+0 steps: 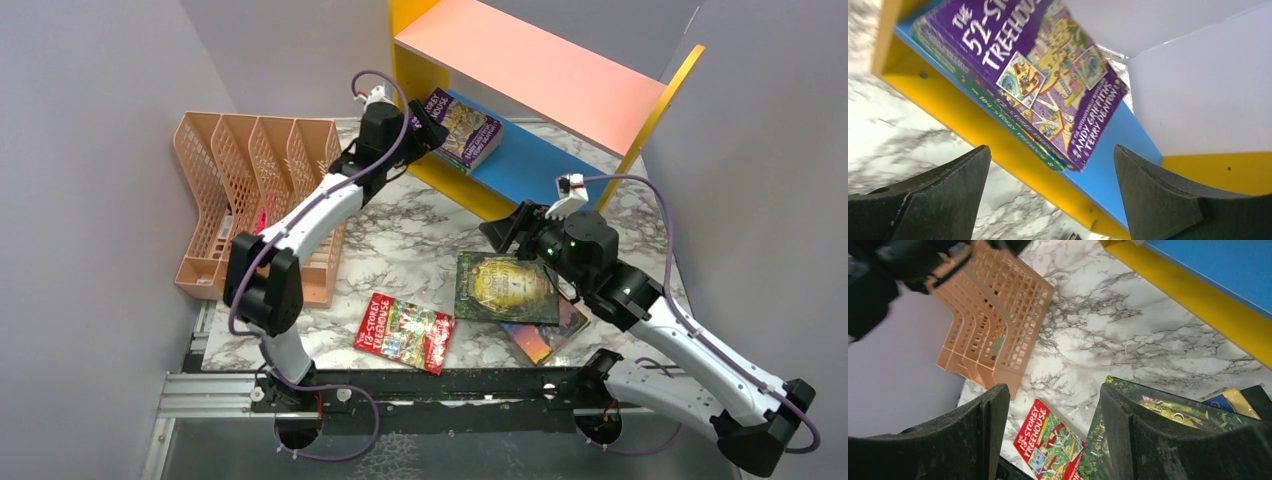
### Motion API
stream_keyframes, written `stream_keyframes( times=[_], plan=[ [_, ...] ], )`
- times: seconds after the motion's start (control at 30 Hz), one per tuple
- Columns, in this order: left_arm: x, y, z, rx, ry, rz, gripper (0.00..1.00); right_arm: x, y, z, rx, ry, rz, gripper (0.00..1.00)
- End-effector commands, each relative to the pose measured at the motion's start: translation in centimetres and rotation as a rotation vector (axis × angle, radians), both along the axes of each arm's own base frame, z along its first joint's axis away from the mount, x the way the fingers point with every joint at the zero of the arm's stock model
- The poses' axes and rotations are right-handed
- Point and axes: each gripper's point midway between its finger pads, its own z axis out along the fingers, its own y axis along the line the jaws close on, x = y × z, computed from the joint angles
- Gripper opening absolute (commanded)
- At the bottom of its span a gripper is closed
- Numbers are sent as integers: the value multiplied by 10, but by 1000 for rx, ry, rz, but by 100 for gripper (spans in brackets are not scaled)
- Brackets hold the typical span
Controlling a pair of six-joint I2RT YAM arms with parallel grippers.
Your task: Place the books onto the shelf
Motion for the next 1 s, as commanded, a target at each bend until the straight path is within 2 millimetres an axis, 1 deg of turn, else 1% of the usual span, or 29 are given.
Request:
stream_keyframes(
  times=[0.0,0.1,0.13,0.17,0.27,0.33,0.43,0.5,0.57,0.63,0.7,0.77,0.8,0.83,0.87,0.93,0.97],
  plan=[
    [-28,35,50,194,-116,-18,92,8,-2,1,-95,-23,-5,72],
    [-53,44,50,246,-121,-71,92,12,3,-5,-175,-23,38,74],
    [-61,47,48,260,-114,-82,92,12,5,-6,-202,-24,53,74],
    [-72,47,46,260,-110,-117,92,13,6,-10,-232,-23,68,74],
    [-105,45,31,249,-85,-217,92,14,4,-24,-319,-3,93,75],
    [-127,43,17,227,-52,-277,92,12,1,-36,-363,26,98,76],
    [-162,35,-12,182,18,-353,92,6,-1,-57,-394,78,121,76],
    [-186,31,-28,162,58,-381,92,-4,5,-70,-387,111,177,76],
    [-206,37,-46,151,104,-371,92,-18,18,-78,-360,122,288,76],
    [-220,51,-62,151,145,-316,92,-35,35,-82,-319,125,431,75],
    [-232,72,-80,186,191,-247,92,-47,50,-88,-278,145,531,72],
    [-242,95,-93,249,243,-171,92,-54,63,-95,-268,156,592,70],
    [-243,107,-96,287,254,-124,92,-56,69,-99,-281,154,610,70],
    [-245,119,-96,323,264,-80,92,-57,76,-104,-302,153,623,70],
    [-244,130,-91,354,261,-32,92,-59,84,-108,-329,146,638,70],
    [-239,152,-72,416,222,60,92,-62,100,-120,-382,155,673,70],
    [-235,164,-57,450,189,113,92,-64,109,-125,-403,164,692,70]
  ],
)
